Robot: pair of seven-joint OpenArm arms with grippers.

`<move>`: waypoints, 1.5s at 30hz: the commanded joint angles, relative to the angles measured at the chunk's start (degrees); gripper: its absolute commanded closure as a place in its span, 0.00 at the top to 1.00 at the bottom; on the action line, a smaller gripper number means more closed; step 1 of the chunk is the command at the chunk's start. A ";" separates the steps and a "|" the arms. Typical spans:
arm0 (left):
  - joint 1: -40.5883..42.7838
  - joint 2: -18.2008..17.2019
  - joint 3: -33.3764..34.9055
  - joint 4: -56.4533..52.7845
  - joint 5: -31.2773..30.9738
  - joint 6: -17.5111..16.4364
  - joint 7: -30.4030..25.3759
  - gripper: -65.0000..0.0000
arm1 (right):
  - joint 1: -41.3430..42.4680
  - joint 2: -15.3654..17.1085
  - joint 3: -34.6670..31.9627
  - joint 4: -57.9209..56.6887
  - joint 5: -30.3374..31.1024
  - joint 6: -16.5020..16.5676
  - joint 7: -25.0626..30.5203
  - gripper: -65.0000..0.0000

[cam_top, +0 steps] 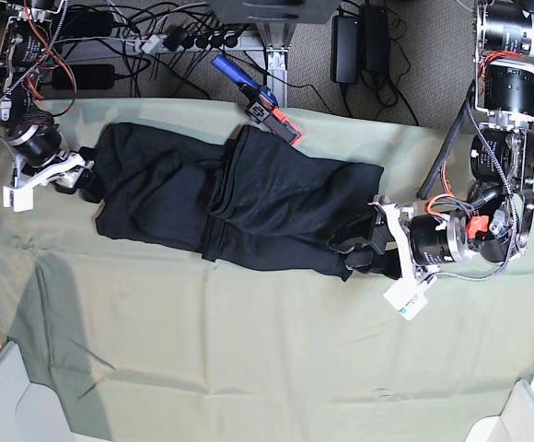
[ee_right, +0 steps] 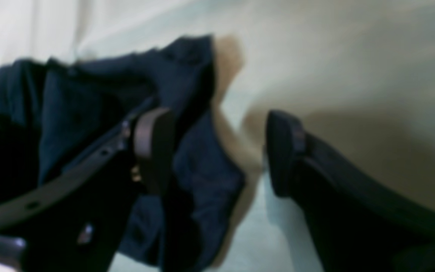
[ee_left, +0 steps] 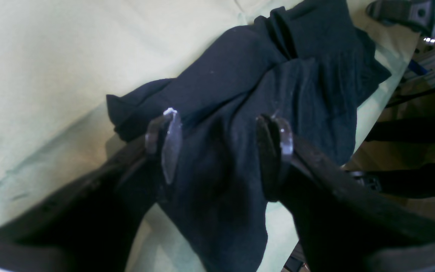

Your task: Fold the T-shirt properly

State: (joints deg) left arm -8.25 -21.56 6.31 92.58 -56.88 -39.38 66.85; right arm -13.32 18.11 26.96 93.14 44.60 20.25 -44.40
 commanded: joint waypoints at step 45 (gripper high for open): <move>-0.90 -10.56 -2.36 0.85 -4.04 -0.62 0.94 0.54 | 6.32 6.36 3.63 1.05 -8.28 3.08 4.31 0.00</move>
State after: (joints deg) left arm -8.12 -31.14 4.43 92.58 -59.79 -39.42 68.60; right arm -7.77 23.40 30.24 93.14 35.38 20.32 -41.45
